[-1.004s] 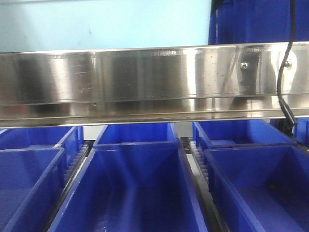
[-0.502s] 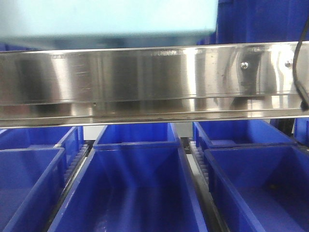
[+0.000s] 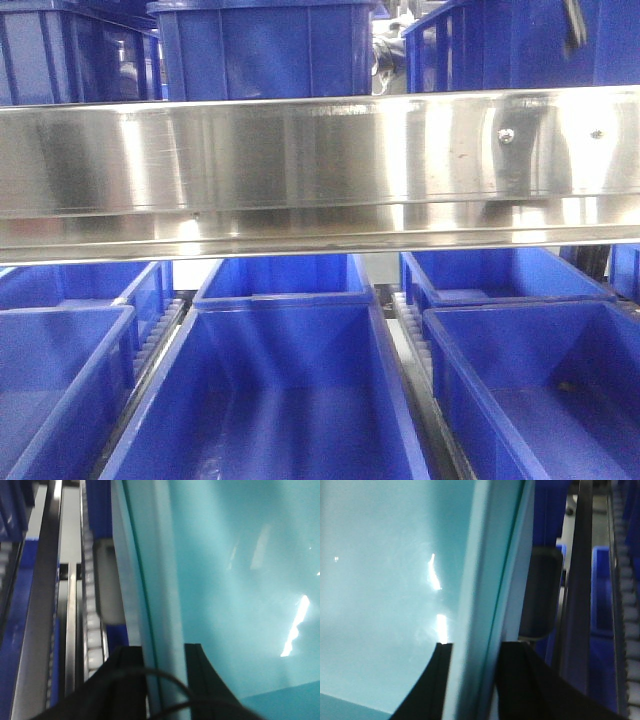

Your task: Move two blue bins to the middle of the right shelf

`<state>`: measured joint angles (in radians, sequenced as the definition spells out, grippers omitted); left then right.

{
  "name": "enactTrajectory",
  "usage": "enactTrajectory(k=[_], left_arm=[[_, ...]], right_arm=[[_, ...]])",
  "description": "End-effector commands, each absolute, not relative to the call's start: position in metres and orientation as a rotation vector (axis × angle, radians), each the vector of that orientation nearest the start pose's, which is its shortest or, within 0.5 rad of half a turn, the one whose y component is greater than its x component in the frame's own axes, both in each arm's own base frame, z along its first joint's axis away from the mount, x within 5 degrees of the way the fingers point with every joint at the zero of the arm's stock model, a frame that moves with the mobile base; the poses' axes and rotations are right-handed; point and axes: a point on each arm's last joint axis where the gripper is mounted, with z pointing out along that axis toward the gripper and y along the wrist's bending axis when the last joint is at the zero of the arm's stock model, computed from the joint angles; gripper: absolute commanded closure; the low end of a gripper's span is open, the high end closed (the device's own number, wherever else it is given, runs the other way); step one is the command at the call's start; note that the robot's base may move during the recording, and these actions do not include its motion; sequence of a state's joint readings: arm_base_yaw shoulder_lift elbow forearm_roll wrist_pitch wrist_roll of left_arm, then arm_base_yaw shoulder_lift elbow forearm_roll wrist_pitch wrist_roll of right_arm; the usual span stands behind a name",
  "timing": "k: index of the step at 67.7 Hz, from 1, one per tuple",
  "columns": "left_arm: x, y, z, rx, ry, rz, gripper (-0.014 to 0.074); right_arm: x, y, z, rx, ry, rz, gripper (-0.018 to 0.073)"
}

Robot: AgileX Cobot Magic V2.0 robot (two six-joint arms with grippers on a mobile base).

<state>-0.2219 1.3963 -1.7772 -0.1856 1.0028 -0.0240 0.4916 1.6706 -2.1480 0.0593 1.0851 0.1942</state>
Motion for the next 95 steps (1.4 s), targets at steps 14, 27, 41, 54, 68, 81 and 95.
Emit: enactTrajectory(k=[14,27,41,54,68,81,95], left_arm=[[0.2572,-0.08,0.5201,0.209,1.97,-0.473,0.0707],[0.2572,-0.08,0.5201,0.209,1.97,-0.473,0.0707],[0.2572,-0.08,0.5201,0.209,1.97,-0.473,0.0707],[0.2572,-0.08,0.5201,0.209,1.97,-0.473,0.0707],[0.2572,-0.08,0.5201,0.209,1.97,-0.473,0.0707],[0.2572,-0.08,0.5201,0.209,1.97,-0.473,0.0707],[0.2572,-0.08,0.5201,0.209,1.97,-0.473,0.0707]], right_arm=[[0.2918,0.1618,0.534,-0.303,1.973,0.518,0.0715],[0.2918,0.1618,0.534,-0.303,1.973,0.518,0.0715],[0.292,0.1619,0.5345,-0.302,1.967,0.52,0.0715],[0.292,0.1619,0.5345,-0.302,1.967,0.52,0.0715],[0.2925,0.1621,0.5359,-0.299,1.951,0.524,0.0715],[0.2927,0.1622,0.5364,-0.298,1.945,0.525,0.0715],[0.2927,0.1622,0.5364,-0.298,1.945,0.525,0.0715]])
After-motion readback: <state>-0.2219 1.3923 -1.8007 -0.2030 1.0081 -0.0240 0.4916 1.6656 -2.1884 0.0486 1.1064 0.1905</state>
